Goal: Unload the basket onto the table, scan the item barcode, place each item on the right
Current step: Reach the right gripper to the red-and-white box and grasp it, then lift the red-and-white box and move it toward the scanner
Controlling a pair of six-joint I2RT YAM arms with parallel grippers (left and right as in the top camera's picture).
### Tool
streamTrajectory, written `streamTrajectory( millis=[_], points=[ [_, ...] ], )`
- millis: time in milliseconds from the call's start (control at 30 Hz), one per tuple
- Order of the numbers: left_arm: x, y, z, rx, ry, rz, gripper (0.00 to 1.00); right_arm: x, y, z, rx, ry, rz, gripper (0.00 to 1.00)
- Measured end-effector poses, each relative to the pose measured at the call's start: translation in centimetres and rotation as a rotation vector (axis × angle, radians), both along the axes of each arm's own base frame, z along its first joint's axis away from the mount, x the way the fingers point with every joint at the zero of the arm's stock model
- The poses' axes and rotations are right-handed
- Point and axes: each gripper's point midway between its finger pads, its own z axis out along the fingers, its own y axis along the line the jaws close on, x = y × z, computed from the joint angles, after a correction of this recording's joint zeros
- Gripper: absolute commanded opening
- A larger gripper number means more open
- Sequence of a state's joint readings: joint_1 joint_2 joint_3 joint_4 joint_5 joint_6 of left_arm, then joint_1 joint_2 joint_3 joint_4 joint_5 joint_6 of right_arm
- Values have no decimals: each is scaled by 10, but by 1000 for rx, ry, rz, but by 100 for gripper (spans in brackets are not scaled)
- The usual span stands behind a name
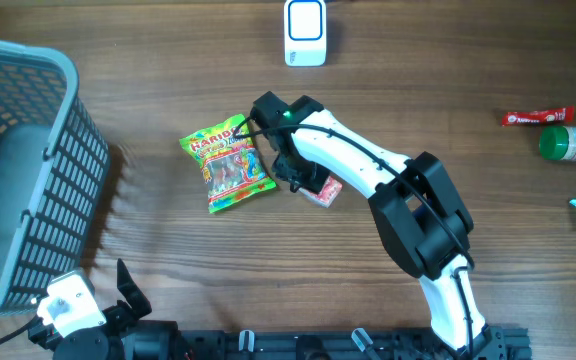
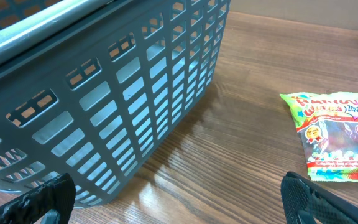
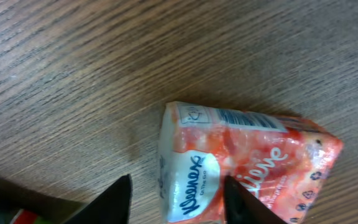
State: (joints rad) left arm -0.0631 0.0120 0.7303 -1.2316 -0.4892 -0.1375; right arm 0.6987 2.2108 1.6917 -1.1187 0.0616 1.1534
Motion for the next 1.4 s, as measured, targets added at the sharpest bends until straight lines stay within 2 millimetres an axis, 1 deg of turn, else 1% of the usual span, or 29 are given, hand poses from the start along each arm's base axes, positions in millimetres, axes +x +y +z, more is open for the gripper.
streamTrajectory(
  millis=[33, 233, 333, 367, 433, 467, 533, 633, 733, 833, 900, 933, 967, 1000, 1033, 1067, 1100, 1167, 1200, 1267, 1333, 1400],
  points=[
    [0, 0, 0, 0, 0, 0, 100, -1, -1, 0, -3, 3, 1, 4],
    [0, 0, 0, 0, 0, 0, 100, 0, -1, 1, -2, 4, 5, 5],
    [0, 0, 0, 0, 0, 0, 100, -1, -1, 9, 17, 41, 87, 4],
    [0, 0, 0, 0, 0, 0, 100, 2, 2, 15, 38, 43, 118, 4],
    [0, 0, 0, 0, 0, 0, 100, 16, 14, 30, 111, 14, 186, 4],
    [0, 0, 0, 0, 0, 0, 100, 27, 22, 41, 156, -25, 251, 4],
    [0, 0, 0, 0, 0, 0, 100, 43, 33, 59, 211, -115, 396, 4],
    [0, 0, 0, 0, 0, 0, 100, 57, 50, 88, 254, -243, 620, 4],
    [0, 0, 0, 0, 0, 0, 100, 59, 63, 105, 270, -308, 748, 4],
    [0, 0, 0, 0, 0, 0, 100, 57, 70, 112, 294, -330, 817, 4],
    [0, 0, 0, 0, 0, 0, 100, 57, 77, 125, 325, -371, 878, 4],
    [0, 0, 0, 0, 0, 0, 100, 58, 82, 136, 341, -409, 917, 4],
    [0, 0, 0, 0, 0, 0, 100, 59, 88, 155, 358, -474, 972, 4],
    [0, 0, 0, 0, 0, 0, 100, 60, 92, 168, 354, -525, 1050, 4],
    [0, 0, 0, 0, 0, 0, 100, 56, 100, 198, 368, -614, 1100, 4],
    [0, 0, 0, 0, 0, 0, 100, 53, 107, 224, 362, -709, 1196, 4],
    [0, 0, 0, 0, 0, 0, 100, 51, 114, 243, 348, -787, 1280, 4],
    [0, 0, 0, 0, 0, 0, 100, 47, 125, 271, 314, -908, 1414, 4],
    [0, 0, 0, 0, 0, 0, 100, 46, 133, 285, 291, -986, 1500, 4],
    [0, 0, 0, 0, 0, 0, 100, 47, 143, 298, 264, -1072, 1587, 4],
    [0, 0, 0, 0, 0, 0, 100, 48, 154, 316, 251, -1189, 1673, 4],
    [0, 0, 0, 0, 0, 0, 100, 41, 163, 327, 255, -1267, 1776, 4]
  ],
)
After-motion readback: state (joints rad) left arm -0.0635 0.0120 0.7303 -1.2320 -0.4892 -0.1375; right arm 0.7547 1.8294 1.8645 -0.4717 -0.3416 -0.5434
